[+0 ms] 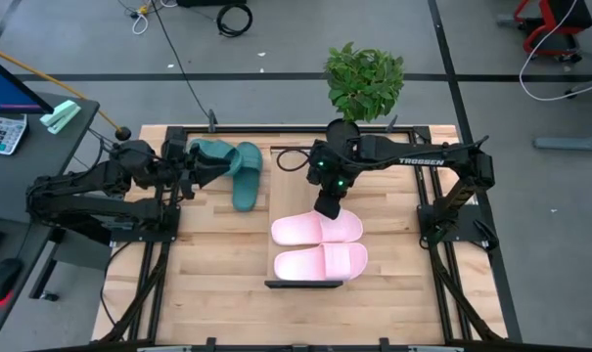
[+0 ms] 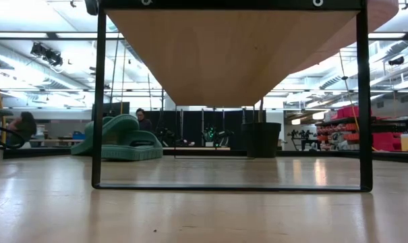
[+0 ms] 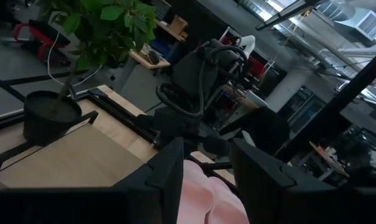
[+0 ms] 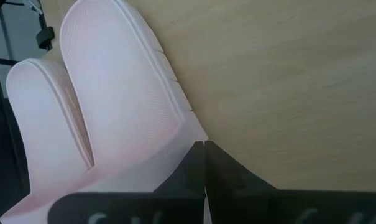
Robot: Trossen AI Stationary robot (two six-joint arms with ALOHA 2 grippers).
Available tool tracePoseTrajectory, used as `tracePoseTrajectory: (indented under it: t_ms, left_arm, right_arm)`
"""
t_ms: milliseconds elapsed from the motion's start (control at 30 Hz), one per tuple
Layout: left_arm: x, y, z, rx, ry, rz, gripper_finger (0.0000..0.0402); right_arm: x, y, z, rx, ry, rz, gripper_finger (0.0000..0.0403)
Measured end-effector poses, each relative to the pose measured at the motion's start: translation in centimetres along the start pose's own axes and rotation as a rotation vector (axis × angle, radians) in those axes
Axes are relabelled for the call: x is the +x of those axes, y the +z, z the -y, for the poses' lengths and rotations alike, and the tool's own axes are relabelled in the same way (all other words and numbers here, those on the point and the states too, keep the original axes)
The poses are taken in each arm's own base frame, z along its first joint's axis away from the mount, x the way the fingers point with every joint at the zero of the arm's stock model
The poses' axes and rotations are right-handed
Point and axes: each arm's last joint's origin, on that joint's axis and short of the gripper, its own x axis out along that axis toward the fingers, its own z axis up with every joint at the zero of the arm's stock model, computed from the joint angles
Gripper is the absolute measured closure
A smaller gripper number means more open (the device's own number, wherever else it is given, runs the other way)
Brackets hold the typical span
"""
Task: Pick and place slides into the shelf
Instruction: Put the pink slide on the shelf
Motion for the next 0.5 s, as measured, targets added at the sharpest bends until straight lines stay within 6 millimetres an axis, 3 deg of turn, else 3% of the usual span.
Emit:
tracePoseTrajectory:
  t_ms: [267,500]
  left_arm:
    - [0.0,-0.2,-0.1,0.002,0.013,-0.018,0.0268]
    - [0.0,-0.3,-0.3,0.003,0.034,-0.023,0.0262]
  right_arm:
    - [-0.1,0.0,0.0,0.009,-0.023,0.013,0.0388]
    - [-1.9,-0.3,-0.3,0.000,-0.083,0.101,0.0344]
